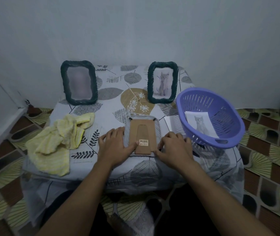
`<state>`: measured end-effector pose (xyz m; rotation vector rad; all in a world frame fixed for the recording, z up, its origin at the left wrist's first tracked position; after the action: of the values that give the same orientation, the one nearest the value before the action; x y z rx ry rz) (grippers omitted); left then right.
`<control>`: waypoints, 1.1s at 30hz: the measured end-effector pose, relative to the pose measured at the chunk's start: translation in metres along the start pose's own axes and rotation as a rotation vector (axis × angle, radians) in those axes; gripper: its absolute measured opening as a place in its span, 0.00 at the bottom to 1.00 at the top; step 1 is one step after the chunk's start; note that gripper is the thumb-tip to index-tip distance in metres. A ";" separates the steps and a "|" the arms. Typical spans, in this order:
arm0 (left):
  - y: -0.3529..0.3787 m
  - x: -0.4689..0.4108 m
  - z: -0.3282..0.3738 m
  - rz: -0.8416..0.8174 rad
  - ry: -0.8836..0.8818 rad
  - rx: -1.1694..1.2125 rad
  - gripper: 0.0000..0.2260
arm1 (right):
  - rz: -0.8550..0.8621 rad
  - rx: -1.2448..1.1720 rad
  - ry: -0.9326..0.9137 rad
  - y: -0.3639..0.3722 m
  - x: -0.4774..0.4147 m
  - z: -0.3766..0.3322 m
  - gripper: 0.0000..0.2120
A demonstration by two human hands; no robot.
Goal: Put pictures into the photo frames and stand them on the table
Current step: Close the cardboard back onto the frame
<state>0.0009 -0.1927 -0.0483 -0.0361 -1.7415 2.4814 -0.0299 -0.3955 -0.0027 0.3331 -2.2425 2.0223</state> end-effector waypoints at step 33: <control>0.000 0.001 0.000 -0.011 -0.003 0.021 0.40 | -0.048 0.047 -0.106 0.004 -0.016 -0.008 0.18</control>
<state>-0.0001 -0.1928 -0.0486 -0.0214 -1.7119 2.4929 -0.0156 -0.3859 -0.0095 0.5049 -2.2263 2.0825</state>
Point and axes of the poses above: each hand's wrist, its own x-axis away from the middle knuckle, its own y-axis out of the palm, z = x × y, the point moved 10 cm from there along -x, towards the middle knuckle, and after that the axes turned 12 degrees about -z, right-handed, at the moved point
